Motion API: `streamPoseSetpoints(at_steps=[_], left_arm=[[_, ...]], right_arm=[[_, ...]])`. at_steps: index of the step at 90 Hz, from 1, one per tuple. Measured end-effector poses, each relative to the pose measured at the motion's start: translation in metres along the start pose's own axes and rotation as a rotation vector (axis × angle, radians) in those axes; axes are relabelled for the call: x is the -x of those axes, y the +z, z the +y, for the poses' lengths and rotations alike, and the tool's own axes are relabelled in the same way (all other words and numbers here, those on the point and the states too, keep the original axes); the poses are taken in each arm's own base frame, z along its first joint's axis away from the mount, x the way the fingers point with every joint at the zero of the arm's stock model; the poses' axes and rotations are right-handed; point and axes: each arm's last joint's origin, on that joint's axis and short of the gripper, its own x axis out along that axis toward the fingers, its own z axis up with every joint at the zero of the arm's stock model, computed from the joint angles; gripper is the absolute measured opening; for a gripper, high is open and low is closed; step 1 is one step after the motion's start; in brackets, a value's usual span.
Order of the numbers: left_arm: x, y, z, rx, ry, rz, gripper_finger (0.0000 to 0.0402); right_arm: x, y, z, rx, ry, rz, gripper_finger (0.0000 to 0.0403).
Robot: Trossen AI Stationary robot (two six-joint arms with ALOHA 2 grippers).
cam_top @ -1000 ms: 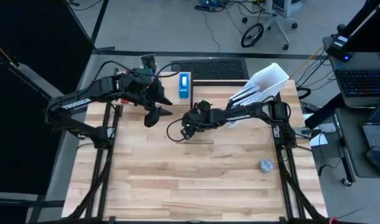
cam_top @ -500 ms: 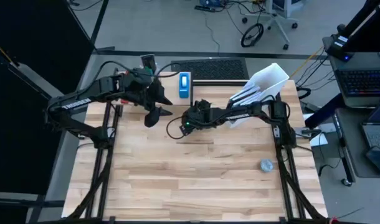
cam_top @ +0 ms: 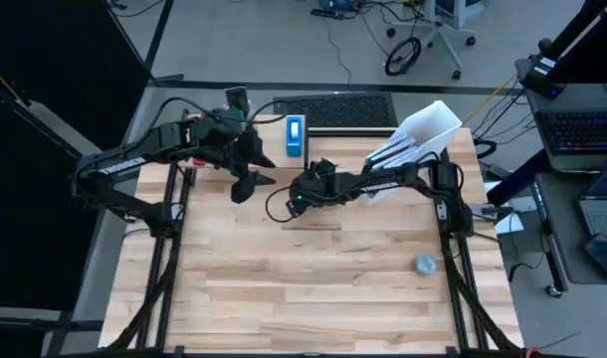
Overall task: Stock shelves
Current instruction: Put the blue scented candle to the bottom right of the shelf, then put the white scented candle to the bottom left of the shelf
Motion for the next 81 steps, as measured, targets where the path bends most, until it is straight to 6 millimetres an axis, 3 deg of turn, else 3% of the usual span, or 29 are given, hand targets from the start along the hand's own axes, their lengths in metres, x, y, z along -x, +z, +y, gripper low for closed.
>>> streamPoseSetpoints(at_steps=[25,43,63,81], left_arm=[[0.000,0.000,0.000,0.000,0.000,0.000,0.0200],[0.000,0.000,0.000,0.001,0.000,0.000,0.0200],[0.000,0.000,0.000,0.000,0.000,0.000,0.0200],[0.000,0.000,0.000,0.000,0.000,0.000,0.0200]], right_arm=[[0.003,0.003,-0.002,-0.009,-0.002,-0.007,0.0338],[0.033,0.013,0.000,0.028,0.047,-0.046,0.0338],[0.096,0.015,0.006,0.109,0.173,-0.065,0.0338],[0.165,-0.009,0.006,0.245,0.280,0.033,0.0338]])
